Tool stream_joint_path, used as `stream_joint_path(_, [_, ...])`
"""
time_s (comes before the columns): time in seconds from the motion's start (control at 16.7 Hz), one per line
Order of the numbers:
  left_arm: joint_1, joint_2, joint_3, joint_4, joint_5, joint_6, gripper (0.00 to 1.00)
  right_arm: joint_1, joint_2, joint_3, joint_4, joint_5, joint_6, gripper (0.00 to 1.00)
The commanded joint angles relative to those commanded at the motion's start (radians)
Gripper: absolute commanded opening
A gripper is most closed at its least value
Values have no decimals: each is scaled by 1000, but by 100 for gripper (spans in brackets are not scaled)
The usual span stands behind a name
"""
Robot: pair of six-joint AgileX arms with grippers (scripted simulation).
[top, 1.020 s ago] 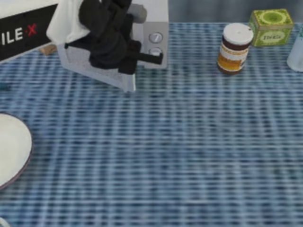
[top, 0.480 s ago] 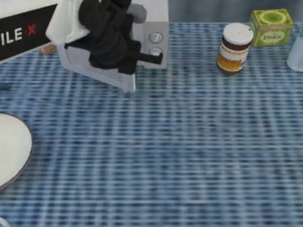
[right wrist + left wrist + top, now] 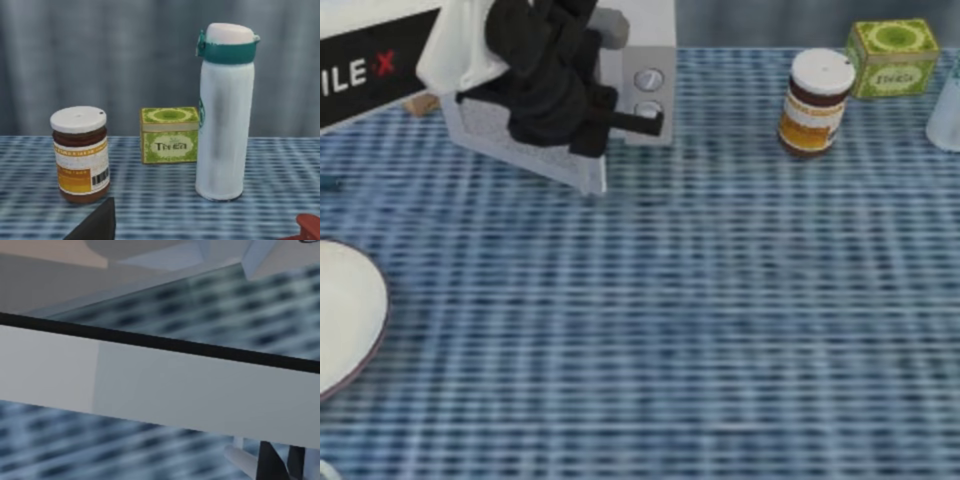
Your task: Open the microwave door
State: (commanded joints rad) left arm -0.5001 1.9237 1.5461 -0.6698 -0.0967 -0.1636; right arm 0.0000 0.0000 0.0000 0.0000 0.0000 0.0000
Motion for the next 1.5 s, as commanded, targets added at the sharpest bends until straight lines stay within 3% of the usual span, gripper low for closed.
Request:
stream_joint_path(0.6, [-1, -6, -12, 5, 11, 9, 0, 0, 0, 0, 0, 0, 0, 100])
stream_joint_path(1.02, [35, -80, -107, 34, 75, 130, 0, 0, 0, 0, 0, 0, 0, 100])
stream_joint_path(1.5, [35, -80, -108, 35, 76, 131, 0, 0, 0, 0, 0, 0, 0, 100])
